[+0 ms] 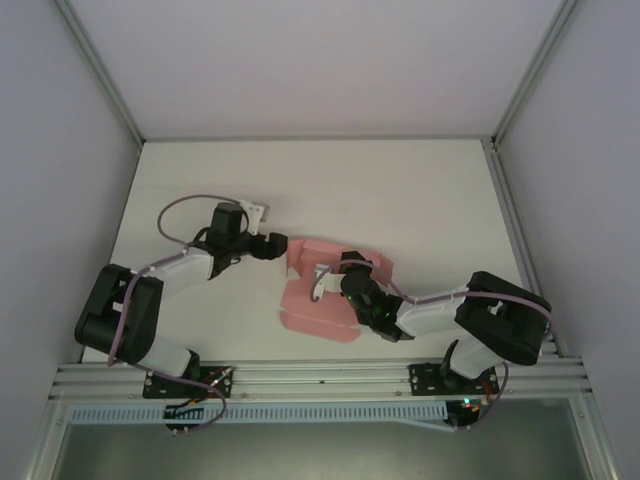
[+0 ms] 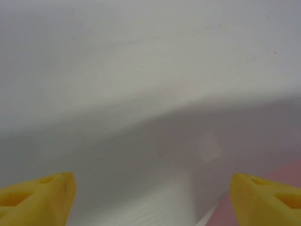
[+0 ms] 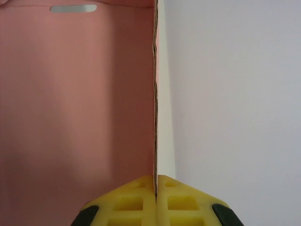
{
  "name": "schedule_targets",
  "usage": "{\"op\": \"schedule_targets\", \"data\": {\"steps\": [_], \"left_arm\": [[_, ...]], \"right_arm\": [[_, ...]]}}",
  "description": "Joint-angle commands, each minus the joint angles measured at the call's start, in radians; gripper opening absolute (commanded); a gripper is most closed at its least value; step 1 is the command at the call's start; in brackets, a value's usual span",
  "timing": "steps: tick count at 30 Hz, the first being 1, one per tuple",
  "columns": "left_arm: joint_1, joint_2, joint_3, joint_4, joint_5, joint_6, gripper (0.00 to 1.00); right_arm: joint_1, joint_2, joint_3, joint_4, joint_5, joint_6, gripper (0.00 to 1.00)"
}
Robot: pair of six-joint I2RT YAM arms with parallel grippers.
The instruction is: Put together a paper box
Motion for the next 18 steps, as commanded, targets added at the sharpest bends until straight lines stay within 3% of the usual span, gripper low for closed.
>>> {"op": "schedule_targets", "data": {"steps": [1,9,18], "left_arm": [[-0.041,0.02,0.012,0.0,0.085,0.07,0.78],[-0.177,0.012,-0.008,0.025,0.126,0.132,0.6],[-0.207,0.052,-0.001,0.091,0.058,0.053,0.57]], "right_arm": [[0.008,-0.023,0.005,-0.05,0.019,0.027,0.0],[0.008,-0.033,0.008,-0.074,0.023,0.063,0.0],[0.009,-0.071,0.003,-0.091,0.009,0.096,0.0]]}}
